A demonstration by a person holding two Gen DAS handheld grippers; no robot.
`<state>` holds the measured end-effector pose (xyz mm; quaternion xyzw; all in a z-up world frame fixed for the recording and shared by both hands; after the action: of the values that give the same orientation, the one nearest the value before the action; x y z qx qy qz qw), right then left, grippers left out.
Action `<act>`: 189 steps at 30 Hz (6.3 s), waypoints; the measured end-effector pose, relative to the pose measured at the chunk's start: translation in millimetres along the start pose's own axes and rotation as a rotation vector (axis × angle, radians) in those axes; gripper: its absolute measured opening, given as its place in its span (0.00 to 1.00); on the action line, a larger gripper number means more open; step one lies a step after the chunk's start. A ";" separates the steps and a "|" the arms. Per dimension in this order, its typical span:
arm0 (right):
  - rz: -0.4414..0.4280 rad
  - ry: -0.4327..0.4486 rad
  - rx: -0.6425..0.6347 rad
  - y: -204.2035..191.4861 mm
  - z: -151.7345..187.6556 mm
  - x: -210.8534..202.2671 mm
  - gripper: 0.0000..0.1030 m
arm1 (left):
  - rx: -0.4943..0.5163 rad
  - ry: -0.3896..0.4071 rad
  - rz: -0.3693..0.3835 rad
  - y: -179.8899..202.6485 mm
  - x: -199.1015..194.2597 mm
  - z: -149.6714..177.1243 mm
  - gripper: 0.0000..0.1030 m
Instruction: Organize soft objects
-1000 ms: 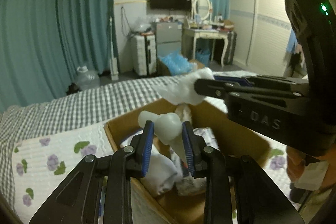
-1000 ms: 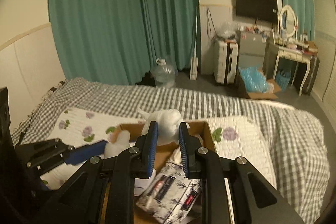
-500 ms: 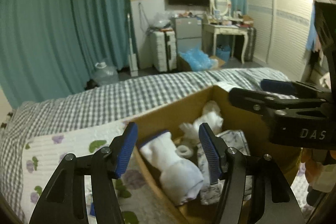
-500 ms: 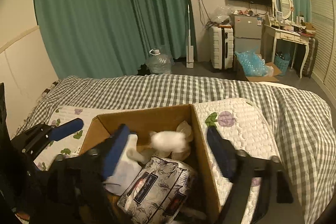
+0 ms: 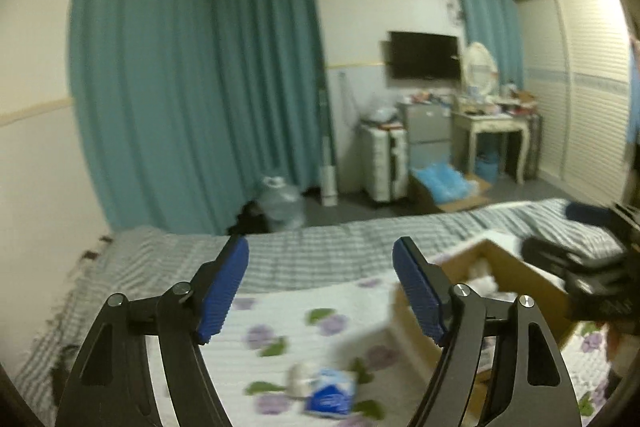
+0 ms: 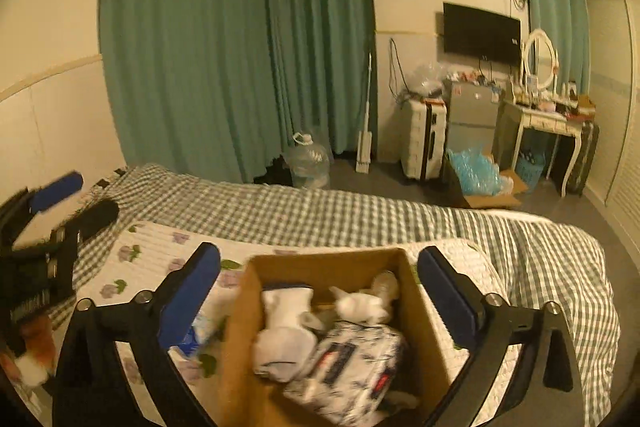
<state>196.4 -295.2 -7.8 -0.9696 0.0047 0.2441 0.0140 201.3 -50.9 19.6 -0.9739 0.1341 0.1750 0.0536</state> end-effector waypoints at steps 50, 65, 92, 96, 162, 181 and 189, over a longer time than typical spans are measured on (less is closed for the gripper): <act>0.050 -0.348 -0.111 -200.3 198.6 156.5 0.54 | 0.023 -0.464 0.302 -56.7 120.7 212.6 0.70; 0.046 -0.379 -0.029 -181.2 204.7 145.9 0.51 | -0.018 -0.524 0.384 -26.8 152.9 231.5 0.67; 0.021 -0.323 -0.078 -196.7 186.3 125.9 0.50 | -0.008 -0.388 0.190 -60.1 64.5 186.8 0.30; 0.005 -0.282 -0.095 -203.2 167.9 103.0 0.50 | -0.012 -0.332 0.155 -60.5 29.6 152.4 0.30; -0.064 -0.124 -0.039 46.1 31.8 48.2 0.90 | -0.039 -0.155 0.048 164.5 55.7 61.3 0.58; 0.007 0.209 -0.010 32.8 -31.8 -134.1 0.99 | -0.070 0.164 -0.004 119.5 -88.2 -0.7 0.73; 0.000 0.143 0.004 32.7 15.5 -141.9 0.99 | -0.107 0.145 0.001 112.4 -97.4 30.3 0.73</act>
<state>63.6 -327.1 45.0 -0.9846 0.0062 0.1741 0.0154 72.0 -130.4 19.5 -0.9854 0.1287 0.1109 -0.0083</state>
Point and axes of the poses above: each gripper's, at about its wrist camera, not at the fingertips, and x roughly the way its jaws point, y to its right, z to its underside, the point moved 8 cm from there along x, roughly the way its jaws point, and after that the axes turned 7 degrees about z, right-handed, at the moved point
